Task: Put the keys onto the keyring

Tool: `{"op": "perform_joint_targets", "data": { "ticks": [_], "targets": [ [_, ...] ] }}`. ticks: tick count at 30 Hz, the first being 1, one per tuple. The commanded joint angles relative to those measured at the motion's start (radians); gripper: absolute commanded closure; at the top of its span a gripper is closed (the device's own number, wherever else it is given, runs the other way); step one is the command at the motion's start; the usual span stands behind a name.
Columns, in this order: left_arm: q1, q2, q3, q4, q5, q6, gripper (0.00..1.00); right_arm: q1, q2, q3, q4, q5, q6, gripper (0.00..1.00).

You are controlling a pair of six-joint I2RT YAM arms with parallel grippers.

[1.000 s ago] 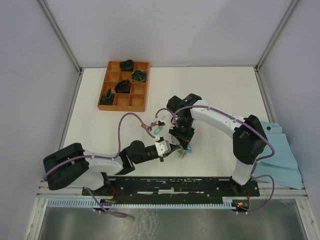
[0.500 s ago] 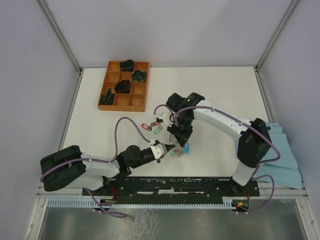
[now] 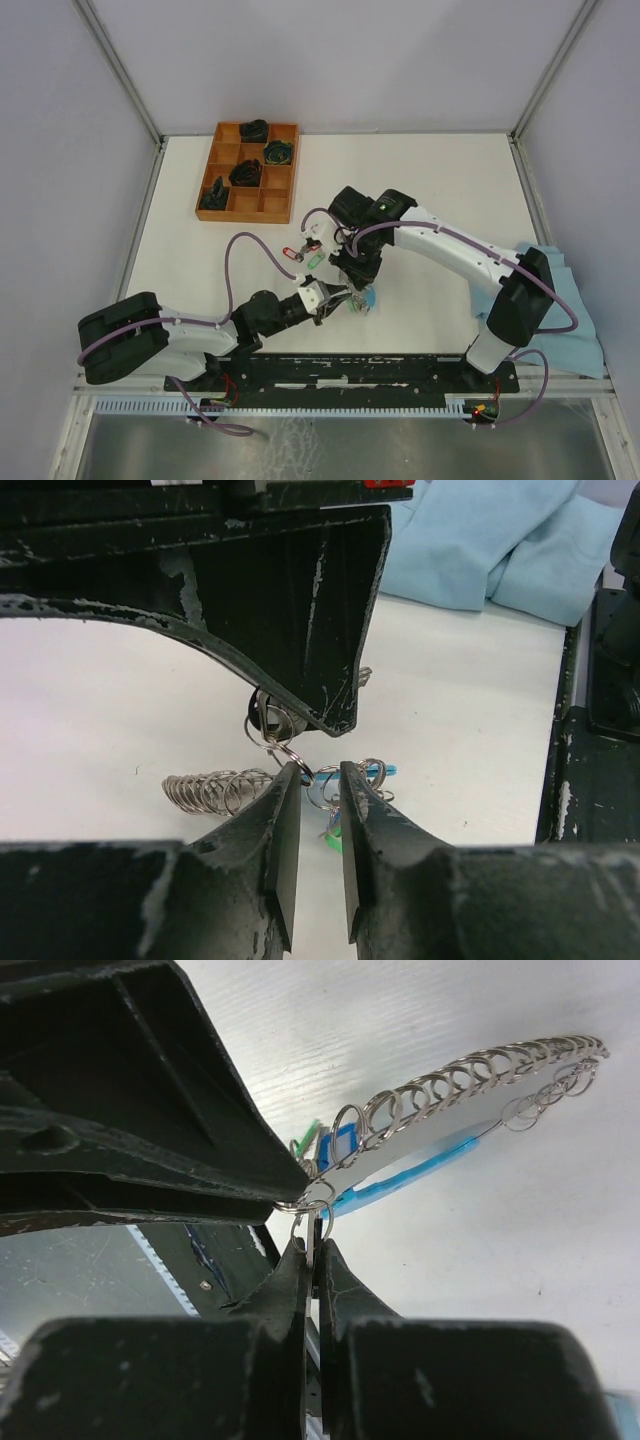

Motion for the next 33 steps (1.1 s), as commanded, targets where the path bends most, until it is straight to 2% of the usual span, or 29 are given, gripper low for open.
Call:
{"op": "perform_joint_targets", "data": {
  "ticks": [1, 6, 12, 14, 18, 33],
  "targets": [
    [0.009, -0.014, 0.032, 0.004, -0.025, -0.051, 0.7, 0.025, -0.025, 0.06, 0.03, 0.011, 0.0, 0.99],
    [0.016, -0.033, 0.051, -0.044, -0.069, -0.067, 0.65, 0.045, -0.007, 0.073, 0.026, 0.017, 0.004, 0.99],
    [0.029, -0.047, 0.067, -0.09, -0.089, -0.081, 0.65, 0.06, -0.001, 0.085, 0.017, 0.022, 0.002, 0.99],
    [0.03, -0.044, 0.07, -0.097, -0.091, -0.082, 0.69, 0.06, -0.001, 0.086, 0.012, 0.026, -0.001, 0.99],
    [0.032, -0.044, 0.068, -0.11, -0.089, -0.079, 0.96, 0.06, -0.009, 0.077, -0.008, 0.058, -0.019, 0.99],
    [0.031, -0.115, 0.038, -0.124, -0.005, -0.002, 0.97, -0.055, 0.006, 0.0, -0.042, 0.055, -0.034, 0.99]
  ]
}}
